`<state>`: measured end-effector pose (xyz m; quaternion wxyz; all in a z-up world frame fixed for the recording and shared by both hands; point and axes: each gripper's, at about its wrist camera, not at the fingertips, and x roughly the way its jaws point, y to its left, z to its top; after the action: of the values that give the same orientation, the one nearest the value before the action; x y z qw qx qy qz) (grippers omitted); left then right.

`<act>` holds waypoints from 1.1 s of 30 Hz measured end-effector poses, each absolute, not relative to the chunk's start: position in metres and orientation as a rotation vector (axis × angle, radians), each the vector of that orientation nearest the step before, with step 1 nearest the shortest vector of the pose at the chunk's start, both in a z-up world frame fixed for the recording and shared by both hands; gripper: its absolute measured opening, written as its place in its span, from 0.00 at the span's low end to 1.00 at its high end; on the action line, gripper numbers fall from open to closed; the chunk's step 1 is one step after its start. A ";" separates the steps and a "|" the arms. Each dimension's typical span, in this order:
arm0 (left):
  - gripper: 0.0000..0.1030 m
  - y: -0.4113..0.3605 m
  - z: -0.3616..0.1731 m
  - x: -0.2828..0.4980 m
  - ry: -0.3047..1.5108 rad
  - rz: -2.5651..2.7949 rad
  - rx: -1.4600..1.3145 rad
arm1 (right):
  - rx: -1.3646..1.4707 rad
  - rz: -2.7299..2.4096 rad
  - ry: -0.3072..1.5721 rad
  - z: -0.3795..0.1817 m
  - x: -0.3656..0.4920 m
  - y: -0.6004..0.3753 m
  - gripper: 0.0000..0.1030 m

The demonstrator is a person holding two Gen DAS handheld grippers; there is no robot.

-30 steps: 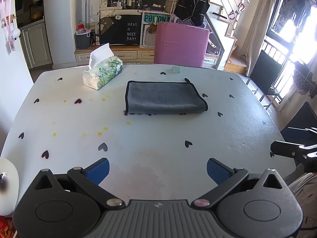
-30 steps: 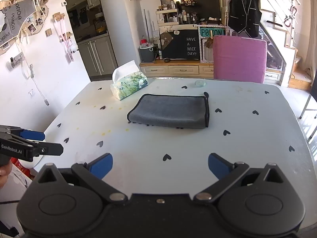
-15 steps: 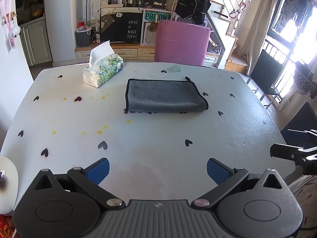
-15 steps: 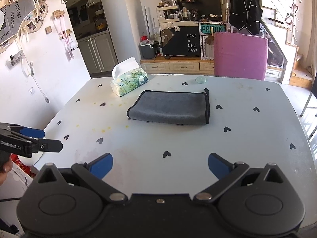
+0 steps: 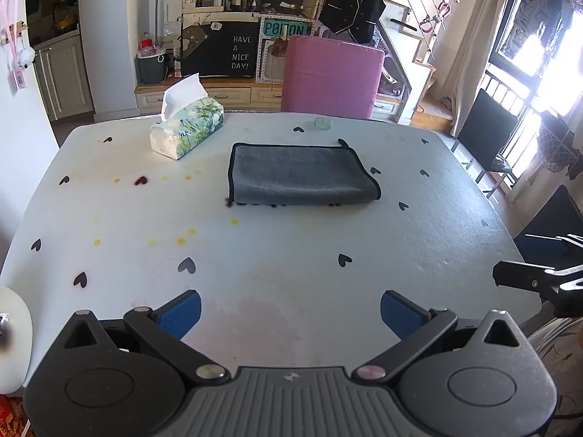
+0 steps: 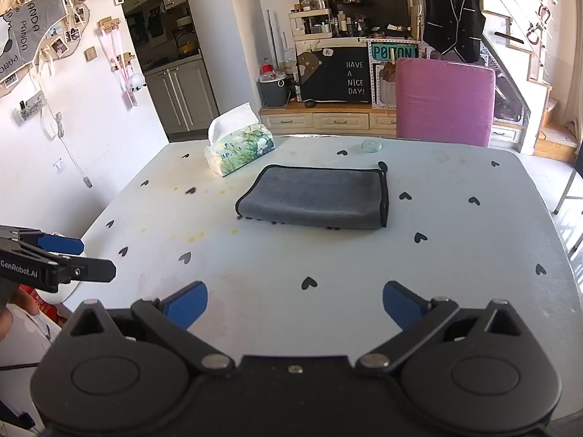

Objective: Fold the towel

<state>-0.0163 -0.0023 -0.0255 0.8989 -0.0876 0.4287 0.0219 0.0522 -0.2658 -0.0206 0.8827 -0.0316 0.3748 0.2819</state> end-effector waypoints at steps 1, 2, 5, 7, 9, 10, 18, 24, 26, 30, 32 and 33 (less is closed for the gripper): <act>1.00 -0.002 -0.025 -0.016 0.888 0.045 -0.183 | -0.066 0.587 0.780 -0.021 0.052 -0.266 1.00; 1.00 -0.002 -0.025 -0.016 0.887 0.046 -0.183 | -0.065 0.587 0.781 -0.021 0.052 -0.266 1.00; 1.00 -0.003 -0.026 -0.017 0.887 0.045 -0.182 | -0.065 0.588 0.780 -0.021 0.052 -0.266 1.00; 1.00 -0.002 -0.025 -0.016 0.887 0.045 -0.182 | -0.065 0.587 0.781 -0.021 0.052 -0.266 1.00; 1.00 -0.003 -0.025 -0.016 0.888 0.045 -0.183 | -0.066 0.587 0.781 -0.020 0.052 -0.266 1.00; 1.00 -0.003 -0.025 -0.017 0.888 0.045 -0.182 | -0.066 0.588 0.780 -0.020 0.052 -0.266 1.00; 1.00 -0.003 -0.025 -0.017 0.888 0.044 -0.181 | -0.067 0.589 0.784 -0.022 0.051 -0.264 1.00; 1.00 -0.003 -0.025 -0.017 0.888 0.044 -0.182 | -0.067 0.589 0.784 -0.023 0.051 -0.263 1.00; 1.00 -0.003 -0.025 -0.017 0.888 0.045 -0.181 | -0.067 0.589 0.784 -0.023 0.050 -0.263 1.00; 1.00 -0.002 -0.026 -0.016 0.890 0.044 -0.181 | -0.067 0.589 0.783 -0.023 0.050 -0.262 1.00; 1.00 -0.002 -0.026 -0.016 0.889 0.043 -0.182 | -0.066 0.589 0.785 -0.023 0.050 -0.262 1.00; 1.00 -0.002 -0.026 -0.016 0.889 0.043 -0.182 | -0.066 0.589 0.784 -0.023 0.050 -0.262 1.00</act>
<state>-0.0162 -0.0020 -0.0256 0.8985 -0.0877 0.4296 0.0208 0.0501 -0.2624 -0.0226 0.8816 -0.0319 0.3766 0.2827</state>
